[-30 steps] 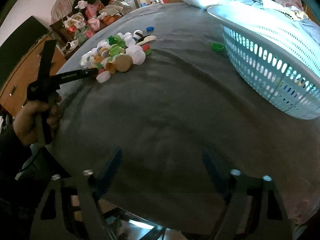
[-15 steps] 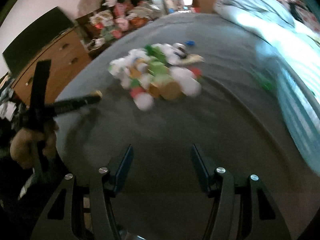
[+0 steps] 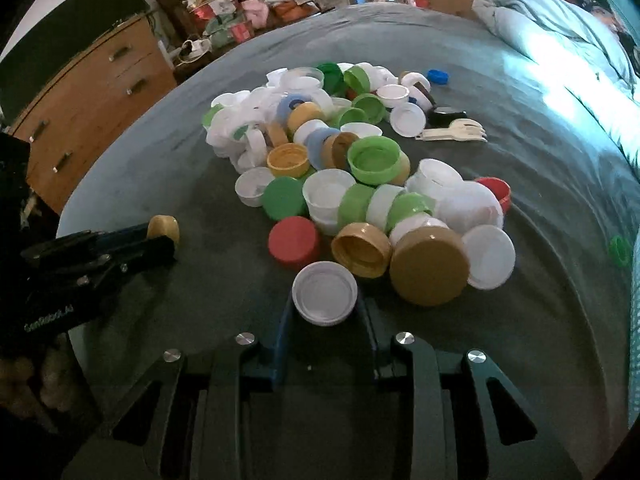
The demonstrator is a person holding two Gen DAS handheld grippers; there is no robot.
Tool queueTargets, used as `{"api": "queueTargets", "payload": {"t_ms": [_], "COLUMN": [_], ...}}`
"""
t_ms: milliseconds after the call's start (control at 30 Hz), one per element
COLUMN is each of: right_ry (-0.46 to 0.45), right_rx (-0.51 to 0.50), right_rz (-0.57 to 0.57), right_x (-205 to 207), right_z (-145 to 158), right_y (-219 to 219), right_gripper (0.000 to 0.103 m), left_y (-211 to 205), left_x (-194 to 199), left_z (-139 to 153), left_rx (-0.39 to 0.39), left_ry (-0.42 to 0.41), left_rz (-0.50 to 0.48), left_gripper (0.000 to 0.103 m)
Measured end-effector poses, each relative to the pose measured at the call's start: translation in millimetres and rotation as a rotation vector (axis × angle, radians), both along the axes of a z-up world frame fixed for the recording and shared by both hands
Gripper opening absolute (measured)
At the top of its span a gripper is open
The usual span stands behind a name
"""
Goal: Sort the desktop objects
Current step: 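Carry both caps over the blue basket and release them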
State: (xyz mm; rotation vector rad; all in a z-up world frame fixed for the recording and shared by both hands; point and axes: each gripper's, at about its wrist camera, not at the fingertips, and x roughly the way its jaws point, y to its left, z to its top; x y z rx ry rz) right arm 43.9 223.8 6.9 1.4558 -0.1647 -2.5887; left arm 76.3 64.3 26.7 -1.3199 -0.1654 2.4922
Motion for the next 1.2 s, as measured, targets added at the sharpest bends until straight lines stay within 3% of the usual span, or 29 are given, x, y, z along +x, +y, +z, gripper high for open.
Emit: {"api": "queueTargets", "payload": {"t_ms": [200, 400, 567, 700, 933, 1067, 1200], "right_ry": [0.082, 0.245, 0.369, 0.424, 0.442, 0.424, 0.414], "right_rx": [-0.032, -0.025, 0.020, 0.055, 0.064, 0.055, 0.027], "right_rz": [0.009, -0.052, -0.158, -0.260, -0.426, -0.498, -0.549], "right_x": [8.8, 0.4, 17.4, 45.1, 104.3, 133.0, 154.6], "right_z": [42.3, 130.5, 202.8, 240.3, 261.4, 258.2, 253.5], "right_y": [8.8, 56.2, 116.1, 167.4, 247.4, 282.6, 311.1], "right_gripper": [0.027, 0.027, 0.027, 0.027, 0.027, 0.027, 0.027], "left_y": [8.5, 50.5, 132.6, 207.1, 340.8, 401.2, 434.6], "left_x": [-9.4, -49.1, -71.5, -69.4, -48.0, -33.2, -19.9], "left_z": [27.0, 109.5, 199.7, 249.9, 267.6, 265.5, 261.1], "left_rx": [0.004, -0.033, -0.101, -0.118, -0.165, -0.207, -0.220], "left_ry": [0.027, 0.144, 0.275, 0.340, 0.314, 0.299, 0.286], "left_rz": [0.000, -0.052, -0.194, -0.315, -0.533, -0.616, -0.645], "left_gripper": [0.032, 0.032, 0.032, 0.032, 0.033, 0.033, 0.033]}}
